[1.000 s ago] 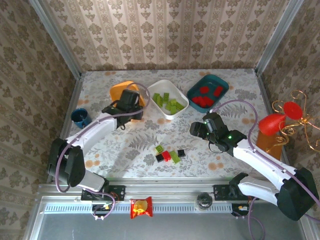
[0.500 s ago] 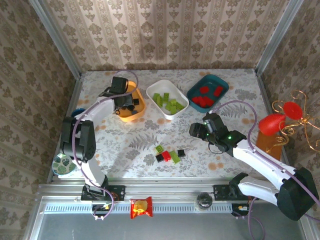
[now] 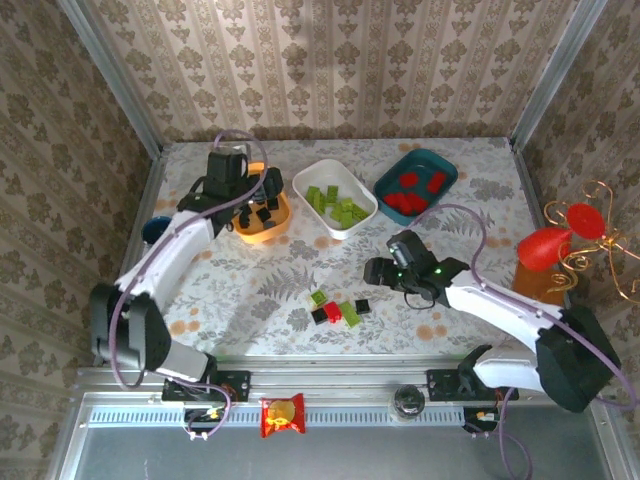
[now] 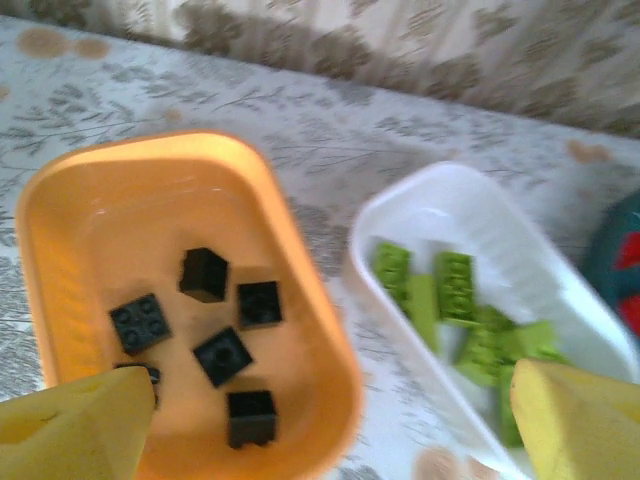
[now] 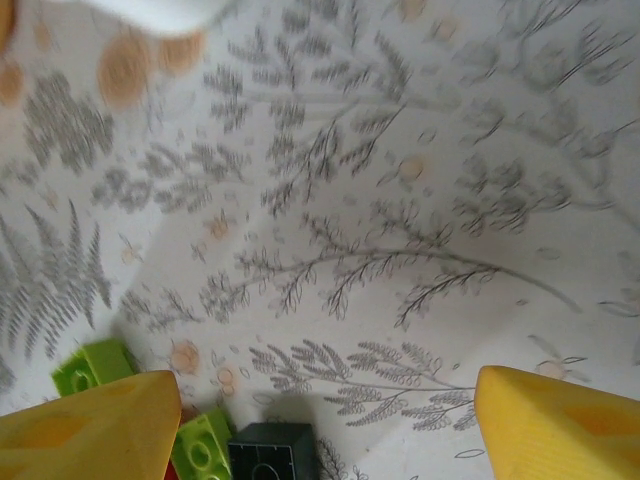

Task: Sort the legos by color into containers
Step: Pick up the legos from the bottom-center of the table.

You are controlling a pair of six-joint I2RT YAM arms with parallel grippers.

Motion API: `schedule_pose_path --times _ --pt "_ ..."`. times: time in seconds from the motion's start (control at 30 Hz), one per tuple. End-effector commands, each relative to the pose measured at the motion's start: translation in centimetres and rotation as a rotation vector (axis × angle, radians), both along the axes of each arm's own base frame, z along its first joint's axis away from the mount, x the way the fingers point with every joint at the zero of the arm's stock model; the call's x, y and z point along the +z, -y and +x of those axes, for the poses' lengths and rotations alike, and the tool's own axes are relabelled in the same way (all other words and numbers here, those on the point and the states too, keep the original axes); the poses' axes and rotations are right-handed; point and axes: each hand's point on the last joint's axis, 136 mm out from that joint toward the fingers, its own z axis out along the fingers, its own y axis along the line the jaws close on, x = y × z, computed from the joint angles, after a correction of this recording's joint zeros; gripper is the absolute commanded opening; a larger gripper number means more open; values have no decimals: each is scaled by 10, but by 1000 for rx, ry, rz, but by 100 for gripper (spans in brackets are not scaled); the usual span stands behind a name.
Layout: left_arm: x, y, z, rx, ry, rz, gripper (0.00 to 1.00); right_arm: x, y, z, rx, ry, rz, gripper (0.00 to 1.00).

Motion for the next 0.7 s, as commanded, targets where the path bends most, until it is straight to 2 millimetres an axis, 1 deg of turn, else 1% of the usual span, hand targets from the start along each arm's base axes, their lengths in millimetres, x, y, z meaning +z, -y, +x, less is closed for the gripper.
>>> schedule_pose_path --times 0.0,0.07,0.1,0.13,0.23,0.33,0.43,0.5,0.67 --pt "-8 20 -33 -84 -28 -44 100 -5 -23 -4 102 -23 -13 78" --pt "-14 28 -53 -124 -41 -35 100 -15 -32 -10 138 -50 -40 78" --pt "-18 35 -65 -153 -51 -26 100 -17 -35 -12 152 -55 -47 77" --pt "-23 36 -75 -164 -61 -15 100 -29 -37 -16 163 -87 -75 77" --pt "-37 37 -101 -187 -92 2 100 -40 -41 -27 192 -121 -117 77" --pt "-54 36 -122 -205 -123 1 100 -51 -44 -38 215 -153 -156 76" --pt "-68 33 -136 -207 -154 23 100 -62 -46 -47 232 -181 -201 73" --pt "-74 29 -142 -197 -171 29 100 -66 -44 -49 224 -186 -227 70" --pt "-82 22 -151 -189 -187 25 100 -60 -42 -46 204 -162 -231 61"
